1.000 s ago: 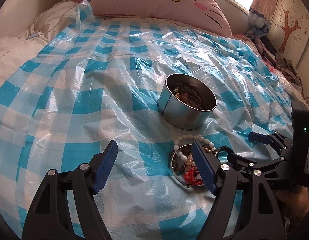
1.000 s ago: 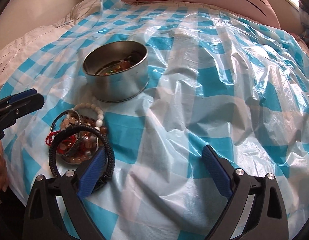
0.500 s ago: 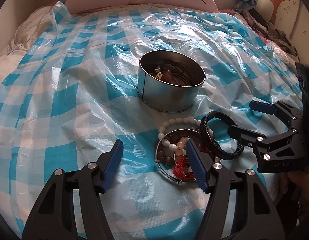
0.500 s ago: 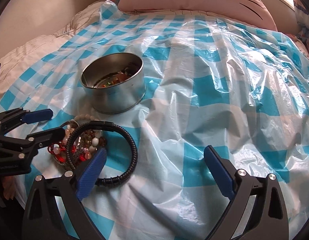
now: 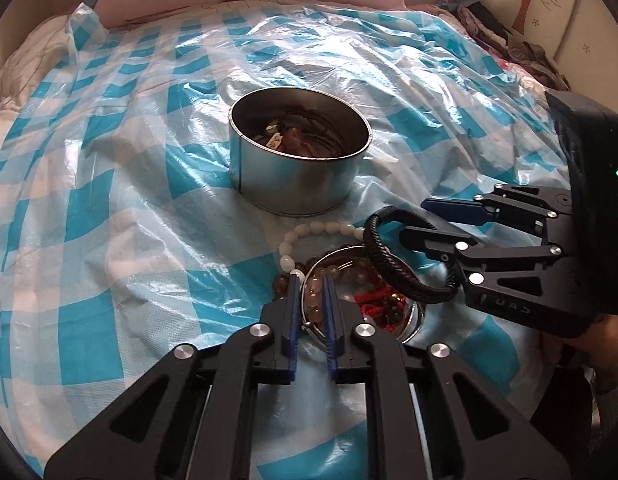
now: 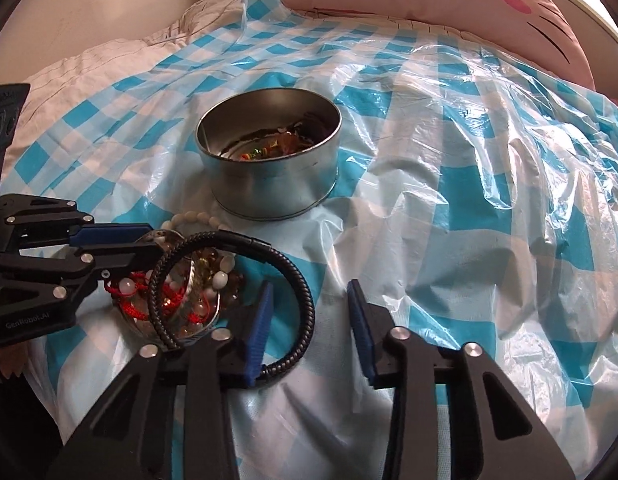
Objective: Organize jewelry
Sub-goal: 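Close the right tool on the black leather bracelet while the left tool reaches into the dish, then lift the black leather bracelet with the right tool while the left tool grasps the silver bangle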
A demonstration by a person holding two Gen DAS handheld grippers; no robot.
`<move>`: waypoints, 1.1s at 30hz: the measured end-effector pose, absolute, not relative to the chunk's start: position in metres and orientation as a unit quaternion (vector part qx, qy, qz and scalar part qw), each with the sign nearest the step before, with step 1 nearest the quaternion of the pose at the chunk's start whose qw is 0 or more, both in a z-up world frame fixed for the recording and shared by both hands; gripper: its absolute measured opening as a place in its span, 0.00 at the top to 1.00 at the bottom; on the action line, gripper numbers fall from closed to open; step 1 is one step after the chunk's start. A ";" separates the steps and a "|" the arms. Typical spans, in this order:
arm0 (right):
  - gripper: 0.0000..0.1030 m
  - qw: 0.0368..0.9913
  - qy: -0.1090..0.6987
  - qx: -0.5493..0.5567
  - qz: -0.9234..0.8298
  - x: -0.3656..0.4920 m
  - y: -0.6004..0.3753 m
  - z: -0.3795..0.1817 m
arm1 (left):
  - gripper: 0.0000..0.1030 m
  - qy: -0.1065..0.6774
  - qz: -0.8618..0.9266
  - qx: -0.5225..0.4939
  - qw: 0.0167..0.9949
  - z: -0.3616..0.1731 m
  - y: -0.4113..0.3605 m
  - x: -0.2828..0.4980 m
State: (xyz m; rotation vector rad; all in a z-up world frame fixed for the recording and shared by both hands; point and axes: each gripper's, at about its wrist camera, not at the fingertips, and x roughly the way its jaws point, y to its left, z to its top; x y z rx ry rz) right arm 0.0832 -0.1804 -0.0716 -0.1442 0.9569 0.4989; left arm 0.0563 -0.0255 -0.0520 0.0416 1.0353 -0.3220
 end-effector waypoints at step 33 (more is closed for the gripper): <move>0.84 0.843 0.477 0.025 0.246 0.088 -0.208 -0.083 | 0.93 0.501 -0.161 0.020 0.850 -0.051 -0.022 0.062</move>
